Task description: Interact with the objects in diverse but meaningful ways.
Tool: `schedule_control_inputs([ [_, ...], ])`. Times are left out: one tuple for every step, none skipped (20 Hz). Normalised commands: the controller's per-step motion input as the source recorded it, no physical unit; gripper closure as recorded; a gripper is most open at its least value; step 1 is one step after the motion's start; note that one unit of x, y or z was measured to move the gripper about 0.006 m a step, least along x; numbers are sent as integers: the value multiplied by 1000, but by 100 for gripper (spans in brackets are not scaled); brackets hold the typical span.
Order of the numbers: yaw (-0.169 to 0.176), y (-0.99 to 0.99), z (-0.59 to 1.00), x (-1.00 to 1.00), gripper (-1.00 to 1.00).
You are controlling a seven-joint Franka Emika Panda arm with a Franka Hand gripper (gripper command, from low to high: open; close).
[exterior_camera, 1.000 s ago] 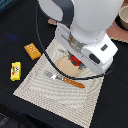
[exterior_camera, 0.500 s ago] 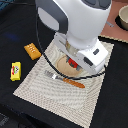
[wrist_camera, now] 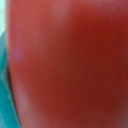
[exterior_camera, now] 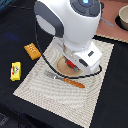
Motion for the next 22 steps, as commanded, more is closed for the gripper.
schedule_control_inputs([
  [20, 480, -191, -363, -100],
  [21, 474, -209, -383, -100],
  [20, 460, -191, -383, -100],
  [18, 480, -151, -377, -100],
  [19, 489, -71, -360, -100],
  [16, 523, -3, -397, -100],
  [16, 540, 3, -409, -100],
  [7, 549, 231, -431, -100],
  [0, 623, 543, -400, -100],
  [0, 609, 671, -420, -100],
  [0, 534, 746, -489, -100],
  [0, 517, 797, -517, -100],
  [0, 534, 891, -529, -100],
  [0, 546, 934, -586, -100],
  [0, 540, 971, -646, -100],
  [18, 534, 960, -743, -100],
  [38, 503, 909, -803, -100],
  [54, 497, 849, -851, -100],
  [66, 506, 789, -886, -100],
  [71, 520, 751, -923, -100],
  [76, 514, 703, -920, -100],
  [77, 503, 657, -929, -100],
])
